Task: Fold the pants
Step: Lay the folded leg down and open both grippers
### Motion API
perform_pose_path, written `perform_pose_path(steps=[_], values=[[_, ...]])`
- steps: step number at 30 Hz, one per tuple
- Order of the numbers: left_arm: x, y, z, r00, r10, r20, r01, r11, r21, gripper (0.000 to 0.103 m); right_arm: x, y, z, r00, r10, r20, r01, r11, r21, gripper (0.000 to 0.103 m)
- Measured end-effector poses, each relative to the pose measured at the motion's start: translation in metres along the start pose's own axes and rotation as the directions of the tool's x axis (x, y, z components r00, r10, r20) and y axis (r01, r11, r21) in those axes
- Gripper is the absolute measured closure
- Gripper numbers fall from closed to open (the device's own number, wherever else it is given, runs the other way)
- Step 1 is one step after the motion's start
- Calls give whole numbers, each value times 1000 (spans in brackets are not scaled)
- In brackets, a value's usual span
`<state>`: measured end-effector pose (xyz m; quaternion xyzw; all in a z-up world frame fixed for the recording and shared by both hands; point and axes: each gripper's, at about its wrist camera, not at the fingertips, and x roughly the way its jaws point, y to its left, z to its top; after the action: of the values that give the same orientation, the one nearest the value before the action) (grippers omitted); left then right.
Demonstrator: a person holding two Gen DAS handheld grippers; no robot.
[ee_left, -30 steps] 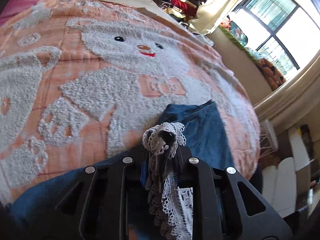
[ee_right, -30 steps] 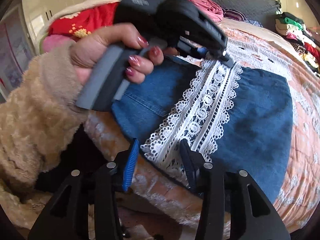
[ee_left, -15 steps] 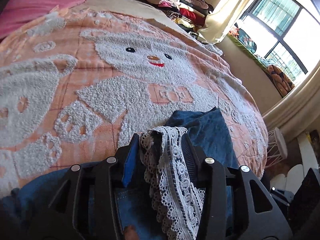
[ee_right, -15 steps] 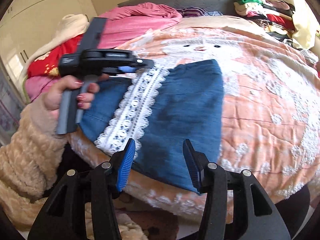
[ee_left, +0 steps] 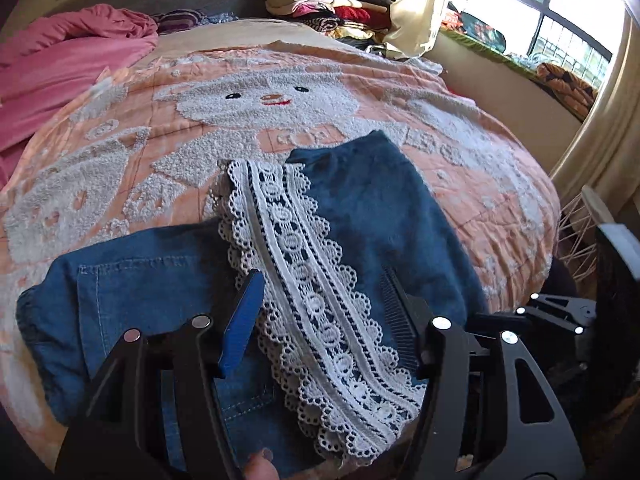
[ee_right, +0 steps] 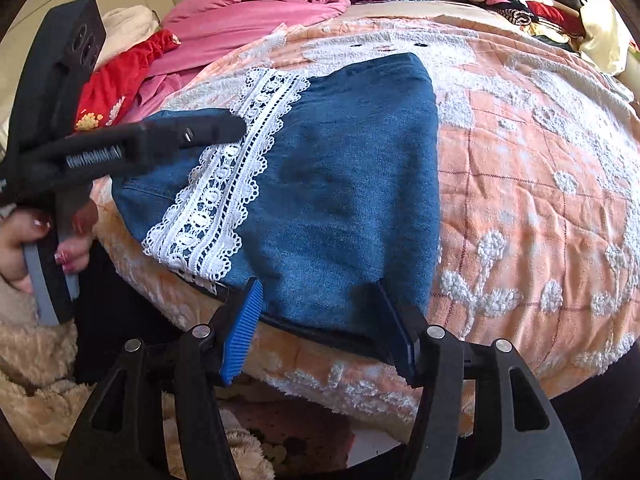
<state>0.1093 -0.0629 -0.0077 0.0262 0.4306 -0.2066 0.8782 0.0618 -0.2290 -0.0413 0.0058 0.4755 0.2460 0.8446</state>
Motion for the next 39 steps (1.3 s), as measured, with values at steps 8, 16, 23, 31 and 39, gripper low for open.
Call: perform_pose_path(steps=[8, 16, 23, 31, 39], values=[[21, 1, -16, 998, 44, -41, -44, 999, -2, 46, 2, -1, 0, 1000, 19, -7, -19, 1000, 4, 39], [-10, 4, -14, 999, 41, 8, -41, 998, -49, 31, -20, -2, 2, 999, 17, 45, -18, 999, 35, 27], [-40, 9, -14, 993, 101, 53, -98, 993, -65, 23, -37, -5, 6, 996, -13, 85, 9, 999, 47, 27], [-70, 22, -24, 987, 138, 89, -128, 986, -107, 18, -51, 2, 14, 992, -32, 123, 26, 999, 47, 8], [-97, 53, -40, 977, 182, 109, -159, 969, -191, 15, -58, 24, 30, 989, -20, 148, 19, 1000, 2, 8]])
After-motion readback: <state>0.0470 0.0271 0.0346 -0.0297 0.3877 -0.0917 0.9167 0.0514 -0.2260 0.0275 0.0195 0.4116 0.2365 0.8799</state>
